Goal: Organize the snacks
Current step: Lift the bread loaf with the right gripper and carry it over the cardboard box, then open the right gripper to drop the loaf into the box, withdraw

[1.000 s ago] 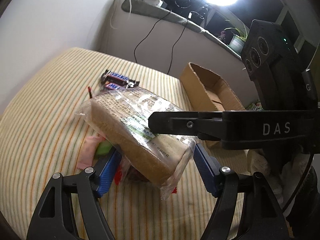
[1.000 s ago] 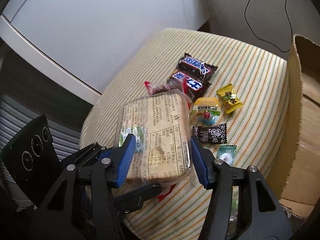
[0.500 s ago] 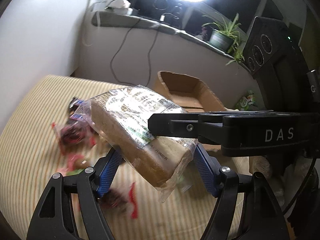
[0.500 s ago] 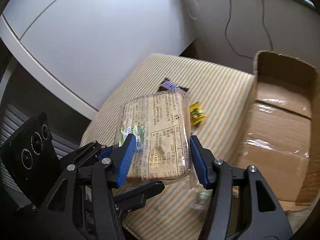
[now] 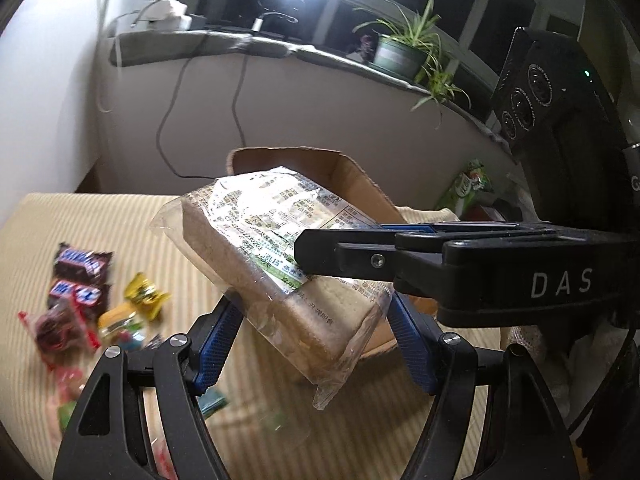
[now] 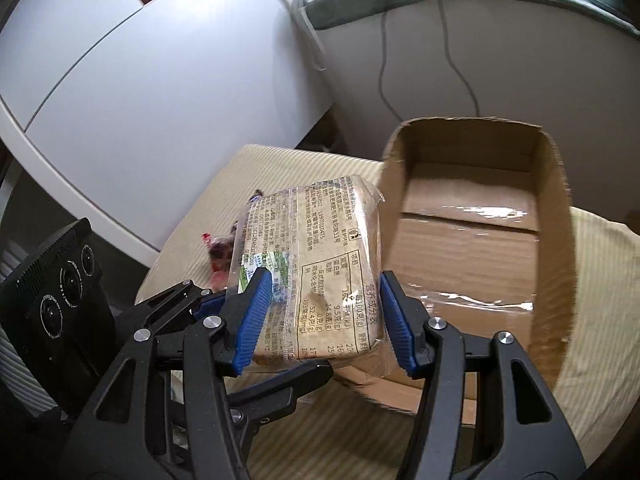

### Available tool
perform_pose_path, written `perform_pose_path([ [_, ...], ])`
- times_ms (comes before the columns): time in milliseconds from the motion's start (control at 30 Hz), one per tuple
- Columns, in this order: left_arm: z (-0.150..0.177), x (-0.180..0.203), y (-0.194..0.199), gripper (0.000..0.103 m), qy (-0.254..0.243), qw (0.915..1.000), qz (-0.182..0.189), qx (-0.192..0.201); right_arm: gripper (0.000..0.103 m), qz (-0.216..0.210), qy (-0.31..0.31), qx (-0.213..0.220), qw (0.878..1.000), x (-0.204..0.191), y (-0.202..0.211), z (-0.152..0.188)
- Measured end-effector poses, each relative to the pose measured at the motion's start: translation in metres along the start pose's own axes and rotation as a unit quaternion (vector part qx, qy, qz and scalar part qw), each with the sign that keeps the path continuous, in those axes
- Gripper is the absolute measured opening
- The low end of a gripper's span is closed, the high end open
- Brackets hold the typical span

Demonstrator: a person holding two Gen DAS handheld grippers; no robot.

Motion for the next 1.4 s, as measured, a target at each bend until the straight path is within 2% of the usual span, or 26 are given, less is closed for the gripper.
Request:
perform_pose_path([
  [467, -0.003, 0.045, -0.056, 0.073, -0.039, 0.9984, 0.011, -0.039, 0.057, 0.031, -0.045, 0.01, 0.998, 0.076, 0.012, 0.01],
  [733, 0.006, 0.058, -0.076, 0.073, -0.054, 0.9968, 0.008, -0.059, 0.057, 0.041, -0.068, 0.003, 0.997, 0.102, 0.011, 0.022],
  [967, 0.012, 0.063, -0.086, 0.074, -0.074, 0.9947, -0.011, -0.07, 0.057, 0.05, -0.08, -0.001, 0.996, 0.116, 0.01, 0.028],
  [1067, 0.014, 0.063, -0.087, 0.074, -0.081, 0.9939, -0.021, -0.071, 0.058, 0.073, -0.08, -0.003, 0.994, 0.12, 0.009, 0.03],
  [1267, 0.015, 0.057, -0.077, 0.074, -0.081, 0.9941, -0.028, -0.066, 0.057, 0.08, -0.092, 0.005, 0.993, 0.127, 0.016, 0.033],
  [1400, 0.015, 0.054, -0.067, 0.074, -0.08, 0.9947, -0.028, -0.058, 0.057, 0.107, -0.078, 0.011, 0.991, 0.122, 0.023, 0.031],
])
Point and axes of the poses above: each gripper's, at about its wrist camera, not at the fingertips, and y roughly against the way its jaws point, x to its right, z to its underside, the point moved 8 cm from there along -y, roughly the way its jaws point, and after that the axes turned 10 degrees about y, right-handed, at the moved point
